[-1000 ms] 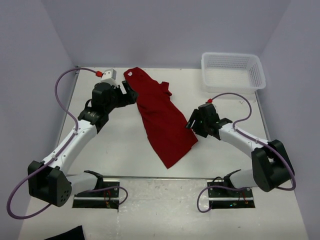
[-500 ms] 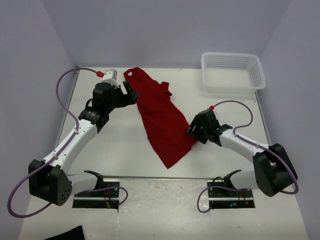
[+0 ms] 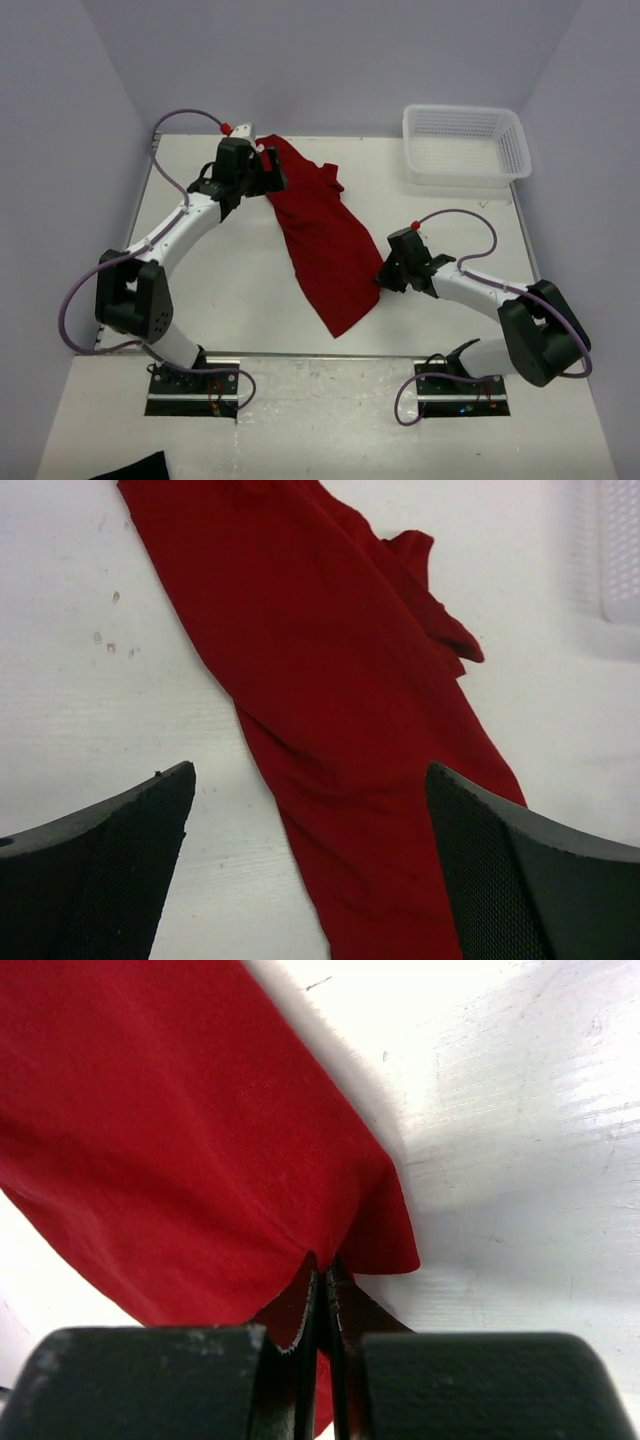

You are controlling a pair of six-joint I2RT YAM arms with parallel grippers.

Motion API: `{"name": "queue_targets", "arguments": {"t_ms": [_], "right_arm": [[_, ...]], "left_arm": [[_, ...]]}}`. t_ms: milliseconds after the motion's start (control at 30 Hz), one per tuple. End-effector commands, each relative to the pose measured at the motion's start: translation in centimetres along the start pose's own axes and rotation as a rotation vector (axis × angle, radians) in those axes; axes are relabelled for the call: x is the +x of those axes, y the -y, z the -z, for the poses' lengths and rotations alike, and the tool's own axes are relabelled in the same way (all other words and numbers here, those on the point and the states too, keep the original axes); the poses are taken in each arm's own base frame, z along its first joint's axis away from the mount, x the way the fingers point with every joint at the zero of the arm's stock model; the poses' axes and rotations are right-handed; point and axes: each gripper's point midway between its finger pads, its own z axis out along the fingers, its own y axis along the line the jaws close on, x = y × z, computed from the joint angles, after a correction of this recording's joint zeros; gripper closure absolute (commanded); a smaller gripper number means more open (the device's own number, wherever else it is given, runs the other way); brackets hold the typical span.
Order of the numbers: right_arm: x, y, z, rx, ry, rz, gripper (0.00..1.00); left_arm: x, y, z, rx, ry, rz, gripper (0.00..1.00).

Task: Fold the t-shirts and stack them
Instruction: Flatten out the tshirt

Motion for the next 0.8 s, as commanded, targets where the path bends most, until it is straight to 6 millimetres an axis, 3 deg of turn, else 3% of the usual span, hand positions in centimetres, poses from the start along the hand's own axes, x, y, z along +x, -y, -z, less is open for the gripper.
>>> {"name": "queue_targets", "arguments": {"t_ms": [0,233,300,367,400,533,567,600,633,767], "right_arm": [[-0.5,-1.1,0.1,-0.031,0.036,0.007,1.00],[0.3,-2.2,1.3,-0.096,0.037,0.080,1.00],[0.8,-2.6,2.0,-0.116,0.043,0.108,1.00],[1.1,-2.7,2.4,-0.117,0.051,0.129,1.00],[1.6,-3.0,2.8,-0.129,0.052,0.153,1.00],[2.3,-2.9,3.2,-0.112,0.056,0.187,1.00],[2.6,-2.7,3.2,-0.111,0.052,0.190,1.00],[2.7,-2.8,3.3,-0.119,0.052,0.186,1.00],[2.9,-2.8,3.3,-0.127,0.051,0.191,1.00],[3.4,-2.8,3.2,-0.122,0.041,0.203,1.00]], "left_arm": [[-1.4,0.1,-2.3,-0.036,-0.023,-0.044,0.02],[-3.9,-1.7,-7.7,-0.162,-0.014,-0.153,0.01],[-4.5,-2.0,-10.0,-0.196,-0.019,-0.187,0.05],[-5.7,-2.2,-10.9,-0.229,0.003,-0.196,0.11],[-5.0,-2.6,-12.1,-0.243,-0.006,-0.198,0.12],[-6.0,-2.4,-14.7,-0.247,0.035,-0.212,0.21],[-6.1,-2.3,-15.8,-0.245,0.036,-0.215,0.32],[-5.9,-2.3,-16.3,-0.246,0.025,-0.219,0.35],[-6.7,-1.8,-16.6,-0.238,0.043,-0.219,0.34],[-4.9,-1.4,-18.8,-0.208,0.016,-0.219,0.30]]}}
